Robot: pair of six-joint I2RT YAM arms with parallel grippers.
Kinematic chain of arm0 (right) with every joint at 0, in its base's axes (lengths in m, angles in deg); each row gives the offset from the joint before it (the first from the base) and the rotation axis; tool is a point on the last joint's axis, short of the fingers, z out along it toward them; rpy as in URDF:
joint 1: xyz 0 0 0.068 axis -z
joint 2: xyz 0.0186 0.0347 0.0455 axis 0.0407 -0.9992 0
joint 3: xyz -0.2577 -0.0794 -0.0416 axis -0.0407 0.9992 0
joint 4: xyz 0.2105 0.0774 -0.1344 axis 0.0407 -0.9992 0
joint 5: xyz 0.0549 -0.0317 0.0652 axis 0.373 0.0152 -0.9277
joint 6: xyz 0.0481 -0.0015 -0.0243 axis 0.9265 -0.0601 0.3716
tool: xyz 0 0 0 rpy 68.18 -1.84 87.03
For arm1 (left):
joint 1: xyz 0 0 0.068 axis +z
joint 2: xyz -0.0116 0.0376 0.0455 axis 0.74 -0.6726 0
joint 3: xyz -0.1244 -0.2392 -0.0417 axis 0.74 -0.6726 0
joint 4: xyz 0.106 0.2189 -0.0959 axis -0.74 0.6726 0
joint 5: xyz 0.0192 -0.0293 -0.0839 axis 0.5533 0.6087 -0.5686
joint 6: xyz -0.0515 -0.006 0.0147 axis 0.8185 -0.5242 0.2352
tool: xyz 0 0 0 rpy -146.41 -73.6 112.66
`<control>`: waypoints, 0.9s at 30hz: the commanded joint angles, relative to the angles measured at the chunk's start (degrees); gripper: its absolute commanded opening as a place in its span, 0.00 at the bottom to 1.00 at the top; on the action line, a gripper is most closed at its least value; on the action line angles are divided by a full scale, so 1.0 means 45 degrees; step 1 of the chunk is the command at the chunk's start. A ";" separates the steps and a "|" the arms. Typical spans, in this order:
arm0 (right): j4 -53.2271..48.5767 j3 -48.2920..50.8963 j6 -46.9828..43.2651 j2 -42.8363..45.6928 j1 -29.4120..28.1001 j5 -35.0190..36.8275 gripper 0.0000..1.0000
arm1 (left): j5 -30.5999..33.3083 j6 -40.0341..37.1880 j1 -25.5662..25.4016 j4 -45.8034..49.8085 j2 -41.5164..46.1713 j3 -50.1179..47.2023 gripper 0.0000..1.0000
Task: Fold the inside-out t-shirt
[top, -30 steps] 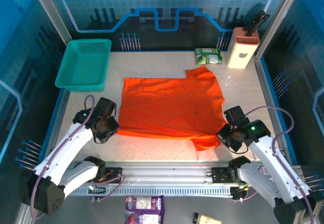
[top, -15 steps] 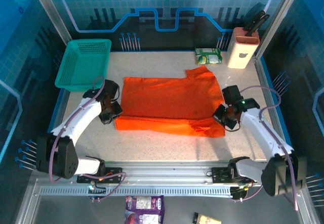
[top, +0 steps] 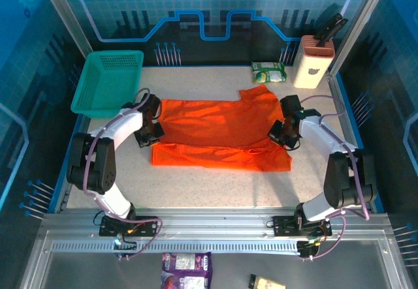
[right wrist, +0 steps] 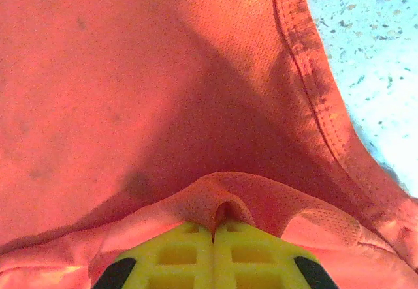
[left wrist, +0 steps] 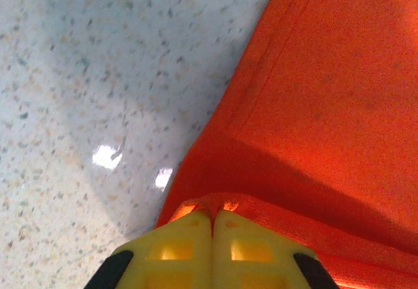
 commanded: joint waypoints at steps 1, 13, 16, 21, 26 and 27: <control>0.0250 -0.0301 -0.0203 -0.0435 0.0251 -0.0002 0.00 | 0.0421 -0.0543 0.0139 0.0092 -0.0458 0.0492 0.04; 0.0609 -0.0876 -0.0457 -0.0551 0.0302 -0.0061 0.00 | 0.0244 -0.0789 0.0183 -0.0046 -0.0638 0.0654 0.25; 0.0379 -0.1218 -0.0591 -0.0758 0.0291 -0.0146 0.19 | 0.0333 -0.0755 0.0182 0.0097 0.0049 0.0619 0.31; 0.0020 -0.1366 -0.1355 -0.0162 0.0298 0.0312 0.34 | -0.0105 -0.0671 0.0151 0.0305 0.1161 0.0501 0.32; -0.0470 -0.1019 -0.3493 0.0699 0.0186 -0.0921 0.37 | -0.1179 -0.0487 -0.0415 0.0046 0.1842 0.0023 0.31; -0.0438 -0.0794 -0.3902 0.0879 0.0092 -0.1466 0.37 | -0.1463 -0.0403 -0.0626 -0.0116 0.1915 -0.0150 0.31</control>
